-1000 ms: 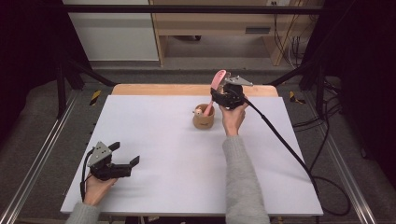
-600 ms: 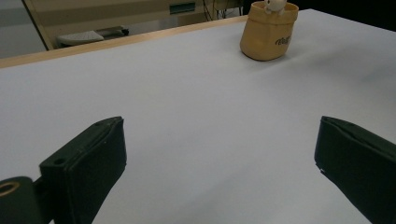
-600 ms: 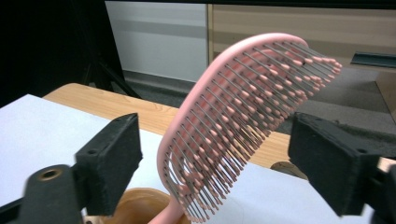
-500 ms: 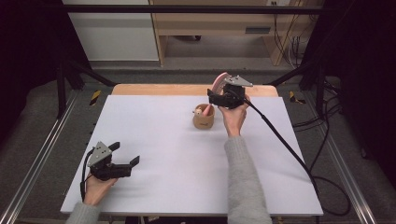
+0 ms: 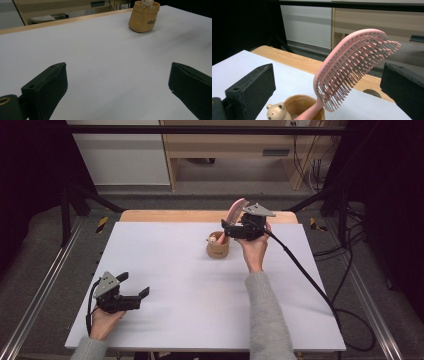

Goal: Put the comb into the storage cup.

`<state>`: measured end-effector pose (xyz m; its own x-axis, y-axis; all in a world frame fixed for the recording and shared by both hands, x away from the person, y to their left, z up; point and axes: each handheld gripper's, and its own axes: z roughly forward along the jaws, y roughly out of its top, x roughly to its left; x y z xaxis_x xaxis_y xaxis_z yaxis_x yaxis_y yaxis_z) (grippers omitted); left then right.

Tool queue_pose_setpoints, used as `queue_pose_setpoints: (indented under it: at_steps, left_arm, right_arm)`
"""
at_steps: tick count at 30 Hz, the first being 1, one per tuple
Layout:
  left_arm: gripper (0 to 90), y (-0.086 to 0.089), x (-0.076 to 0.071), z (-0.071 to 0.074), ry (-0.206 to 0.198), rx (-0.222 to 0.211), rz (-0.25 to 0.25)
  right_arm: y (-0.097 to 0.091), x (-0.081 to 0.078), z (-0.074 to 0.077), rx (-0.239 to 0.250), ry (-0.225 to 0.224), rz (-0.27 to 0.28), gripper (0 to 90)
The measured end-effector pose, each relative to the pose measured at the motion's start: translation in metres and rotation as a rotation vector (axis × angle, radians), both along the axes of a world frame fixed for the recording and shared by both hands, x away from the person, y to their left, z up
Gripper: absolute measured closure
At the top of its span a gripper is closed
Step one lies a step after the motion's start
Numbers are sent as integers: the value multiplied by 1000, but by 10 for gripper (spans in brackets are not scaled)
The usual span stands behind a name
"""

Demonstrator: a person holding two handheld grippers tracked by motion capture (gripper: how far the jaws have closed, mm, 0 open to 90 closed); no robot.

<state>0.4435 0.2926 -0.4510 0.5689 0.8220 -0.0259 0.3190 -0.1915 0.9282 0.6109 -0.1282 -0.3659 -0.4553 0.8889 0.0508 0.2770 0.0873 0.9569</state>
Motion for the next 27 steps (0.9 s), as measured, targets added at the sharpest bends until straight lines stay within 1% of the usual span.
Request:
queue_pose_setpoints:
  at_steps: [2, 7, 16, 21, 27]
  left_arm:
    - [22, 1, 0, 0, 1, 2, 4]
    - [22, 0, 0, 0, 2, 3, 5]
    - [22, 1, 0, 0, 2, -2, 6]
    - [22, 1, 0, 0, 1, -4, 5]
    - [22, 1, 0, 0, -1, -10, 6]
  right_arm:
    - [-2, -5, 2, 14, -3, 11, 1]
    - [-6, -14, 5, 23, -3, 45, 1]
    - [-15, -34, 8, 27, -7, 90, 1]
    - [-18, -43, 7, 42, -3, 115, 1]
    - [-23, -54, 4, 37, 0, 136, 1]
